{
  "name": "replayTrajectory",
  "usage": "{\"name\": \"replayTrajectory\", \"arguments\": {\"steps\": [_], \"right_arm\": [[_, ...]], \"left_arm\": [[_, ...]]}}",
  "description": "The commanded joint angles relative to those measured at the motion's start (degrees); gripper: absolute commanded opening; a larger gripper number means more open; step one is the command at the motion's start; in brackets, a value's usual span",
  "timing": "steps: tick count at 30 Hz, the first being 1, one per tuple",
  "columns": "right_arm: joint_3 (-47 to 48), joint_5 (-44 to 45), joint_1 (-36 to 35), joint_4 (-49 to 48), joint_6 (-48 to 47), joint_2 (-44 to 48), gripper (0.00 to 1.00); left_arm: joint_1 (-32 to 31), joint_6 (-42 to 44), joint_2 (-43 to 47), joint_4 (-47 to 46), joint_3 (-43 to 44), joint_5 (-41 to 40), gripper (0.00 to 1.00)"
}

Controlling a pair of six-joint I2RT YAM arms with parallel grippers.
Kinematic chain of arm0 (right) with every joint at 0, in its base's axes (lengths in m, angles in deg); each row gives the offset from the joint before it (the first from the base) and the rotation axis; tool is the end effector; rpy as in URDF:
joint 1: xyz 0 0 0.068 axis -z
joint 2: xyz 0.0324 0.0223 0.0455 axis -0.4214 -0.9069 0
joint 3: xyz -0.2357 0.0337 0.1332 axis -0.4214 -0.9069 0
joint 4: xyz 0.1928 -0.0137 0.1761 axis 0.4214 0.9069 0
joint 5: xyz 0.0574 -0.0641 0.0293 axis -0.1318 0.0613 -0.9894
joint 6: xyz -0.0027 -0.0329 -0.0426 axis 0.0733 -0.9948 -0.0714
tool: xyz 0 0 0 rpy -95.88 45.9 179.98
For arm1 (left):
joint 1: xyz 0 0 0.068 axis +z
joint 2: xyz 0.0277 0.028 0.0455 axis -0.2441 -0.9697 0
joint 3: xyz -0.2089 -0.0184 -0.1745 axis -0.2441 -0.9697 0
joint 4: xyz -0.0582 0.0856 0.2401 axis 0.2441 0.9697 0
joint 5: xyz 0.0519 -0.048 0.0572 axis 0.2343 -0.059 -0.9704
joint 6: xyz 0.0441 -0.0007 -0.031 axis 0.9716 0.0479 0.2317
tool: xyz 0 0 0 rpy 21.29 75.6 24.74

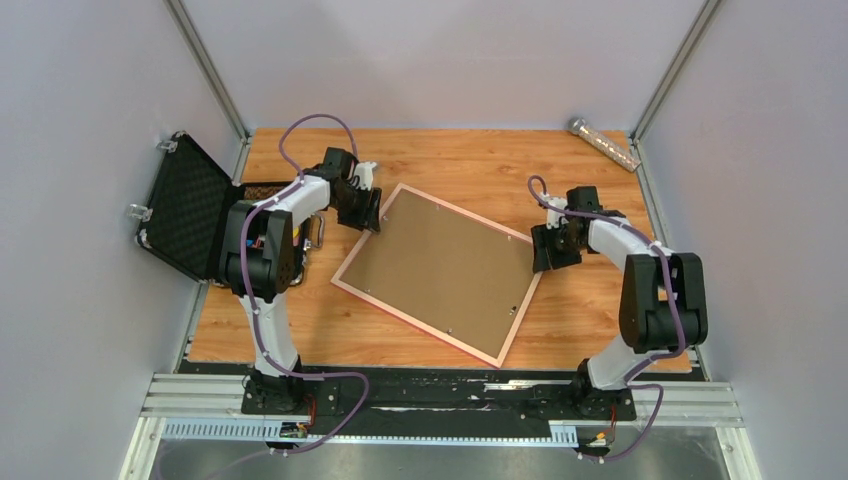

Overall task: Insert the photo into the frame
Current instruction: Adjust the photo frame at the center of the board.

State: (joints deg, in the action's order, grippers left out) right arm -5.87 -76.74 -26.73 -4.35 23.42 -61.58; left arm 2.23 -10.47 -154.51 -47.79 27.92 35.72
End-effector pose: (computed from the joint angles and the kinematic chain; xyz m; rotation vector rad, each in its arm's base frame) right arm 0.2945 0.0192 0.1756 -0.4264 2.7403 0.3459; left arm 0.3973 -0.0957 0.1778 0.3553 2.6753 -0.5224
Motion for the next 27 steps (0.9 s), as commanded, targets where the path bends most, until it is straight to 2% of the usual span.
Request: {"name": "replayTrajectory", "arguments": {"steps": [1,9,21,24,27], "right_arm": [[2.0,-0.8,1.1,-0.4,2.4,-2.8,0.51],[4.0,-4.0,3.6,0.0,3.2,-7.4,0.45],[12.7,-3.4,3.6,0.1,3.5,-15.1,0.07],[14.6,-1.8,3.7,0.0,2.6,-16.4,0.01],[16.4,-0.9,4.1,0.0,1.3,-17.4,0.00]], "left_arm": [[0.2,0.5,1.2,-1.6,-0.5,1.3,0.60],[0.2,0.7,1.9,-2.3,-1.2,1.7,0.60],[0.2,2.4,1.6,-0.7,-2.0,2.5,0.48],[0.2,3.3,2.3,-0.1,-2.1,3.1,0.48],[0.2,3.8,2.6,0.7,-2.4,3.8,0.47]]}}
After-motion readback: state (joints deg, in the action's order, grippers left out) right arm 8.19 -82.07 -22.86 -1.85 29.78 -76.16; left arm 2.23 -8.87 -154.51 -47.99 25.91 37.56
